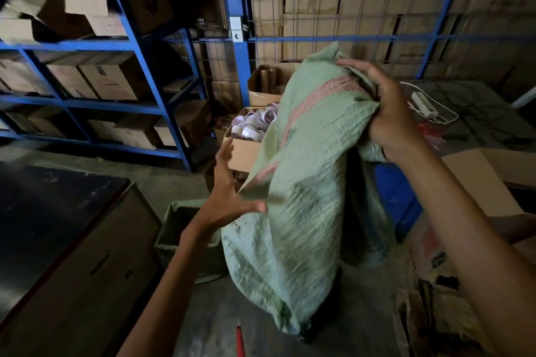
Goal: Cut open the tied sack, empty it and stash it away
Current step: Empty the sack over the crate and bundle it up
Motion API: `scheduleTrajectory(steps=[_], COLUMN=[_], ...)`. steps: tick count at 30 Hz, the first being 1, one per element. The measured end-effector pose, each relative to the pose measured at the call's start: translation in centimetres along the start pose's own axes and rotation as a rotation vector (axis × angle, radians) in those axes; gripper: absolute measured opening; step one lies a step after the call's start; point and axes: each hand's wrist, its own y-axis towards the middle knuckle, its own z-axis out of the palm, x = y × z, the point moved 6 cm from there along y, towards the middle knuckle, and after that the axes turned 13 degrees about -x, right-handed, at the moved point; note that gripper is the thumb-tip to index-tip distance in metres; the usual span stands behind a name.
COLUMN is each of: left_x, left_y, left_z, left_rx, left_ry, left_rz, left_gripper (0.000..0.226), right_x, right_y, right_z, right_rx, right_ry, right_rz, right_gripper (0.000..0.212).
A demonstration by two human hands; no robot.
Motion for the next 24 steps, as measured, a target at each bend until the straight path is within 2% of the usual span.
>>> scheduleTrajectory(steps=[3,5,6,9,12,15,16,18,20,22,24], left_x=[-2.9,-3.3,-3.2,-2.9,-2.1,-1.4,-1.3,-1.3,-1.5,-2.2,-3.2], left_y=[0.6,0.7,0.6,0.5,0.6,1.2,1.5,2.0,2.4,2.7,3.0], left_z=[2.0,4.5,5.5,6.2,5.0,3.4,2.8,1.5,0.1,-0.8,-1.5], left_rx=[0.071,0.138,0.137,-0.084,-0.238,-0.312,-0.328,-0.369,-0.438,-0.505,-0.579], left_ry=[0.096,0.069,0.045,0.008,-0.033,0.009,0.021,0.013,-0.017,-0.11,-0.224], left_rz=[0.177,0.07,0.011,-0.018,-0.062,-0.074,-0.076,-0.087,-0.085,-0.086,-0.125], left_gripper=[0.171,0.168,0.151,0.06,0.038,0.046,0.041,0.034,0.035,0.034,0.018], right_x=[-0.1,-0.3,-0.4,-0.9,-0.9,-1.5,-1.9,-3.2,-4.8,-6.5,-8.2], right_y=[-0.3,-0.9,-1.2,-2.1,-2.4,-2.3,-2.4,-2.6,-2.9,-3.7,-5.2], right_z=[2.1,4.5,5.6,7.3,5.8,2.7,1.7,0.1,-1.2,-2.1,-2.0], right_rx=[0.016,0.082,0.123,0.164,0.118,0.062,0.066,0.119,0.157,0.168,0.158], right_ry=[0.211,0.309,0.337,0.402,0.432,0.243,0.145,-0.052,-0.244,-0.432,-0.512], right_rz=[0.142,0.236,0.263,0.339,0.349,0.249,0.21,0.138,0.076,0.013,-0.034], right_gripper=[0.036,0.036,0.039,0.039,0.036,0.034,0.036,0.044,0.052,0.057,0.061])
